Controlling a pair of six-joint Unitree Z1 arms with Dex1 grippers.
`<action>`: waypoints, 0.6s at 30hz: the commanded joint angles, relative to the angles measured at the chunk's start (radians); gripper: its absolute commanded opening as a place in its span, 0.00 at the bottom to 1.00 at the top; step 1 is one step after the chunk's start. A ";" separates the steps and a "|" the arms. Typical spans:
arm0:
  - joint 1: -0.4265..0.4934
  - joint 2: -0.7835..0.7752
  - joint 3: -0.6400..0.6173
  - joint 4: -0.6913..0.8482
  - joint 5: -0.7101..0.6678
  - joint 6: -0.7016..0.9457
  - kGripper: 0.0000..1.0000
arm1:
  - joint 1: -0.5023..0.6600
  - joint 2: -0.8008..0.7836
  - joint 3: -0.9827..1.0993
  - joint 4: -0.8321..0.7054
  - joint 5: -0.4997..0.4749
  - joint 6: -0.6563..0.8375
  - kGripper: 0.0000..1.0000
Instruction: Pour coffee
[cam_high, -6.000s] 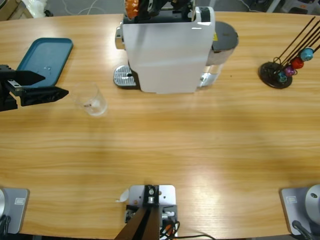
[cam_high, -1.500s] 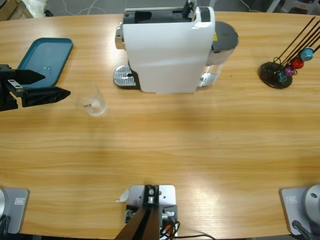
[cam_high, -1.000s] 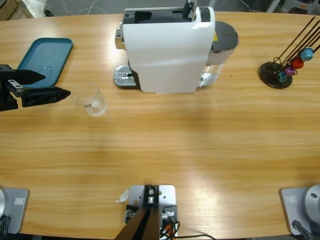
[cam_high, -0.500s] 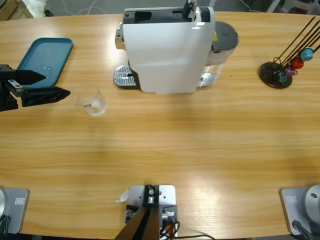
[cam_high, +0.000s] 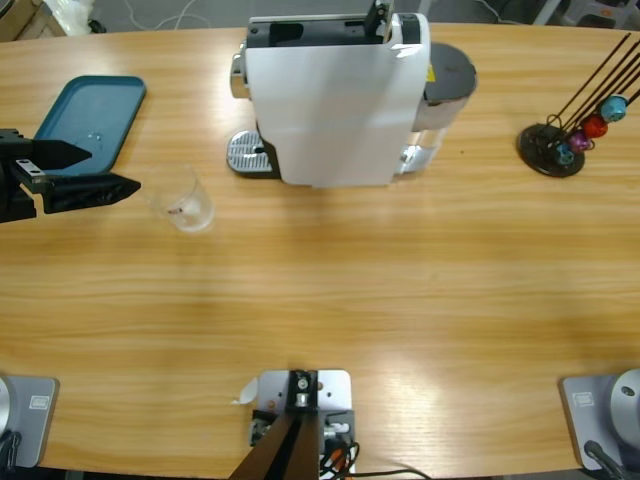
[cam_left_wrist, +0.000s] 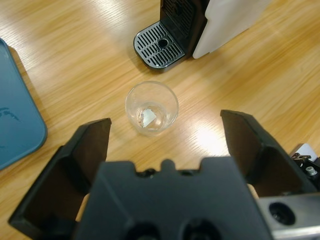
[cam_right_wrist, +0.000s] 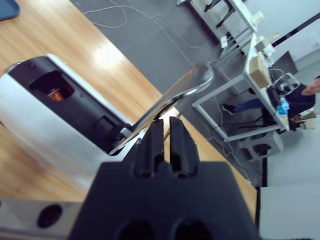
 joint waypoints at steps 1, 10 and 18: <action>-0.003 0.039 0.023 -0.009 -0.027 -0.002 0.94 | 0.012 0.086 -0.048 0.012 -0.034 -0.074 0.00; -0.003 0.040 0.023 -0.009 -0.032 -0.002 0.94 | 0.012 0.181 -0.134 0.010 -0.017 -0.088 0.00; -0.003 0.039 0.023 -0.009 -0.030 -0.002 0.94 | 0.012 0.254 -0.168 -0.003 0.031 -0.084 0.00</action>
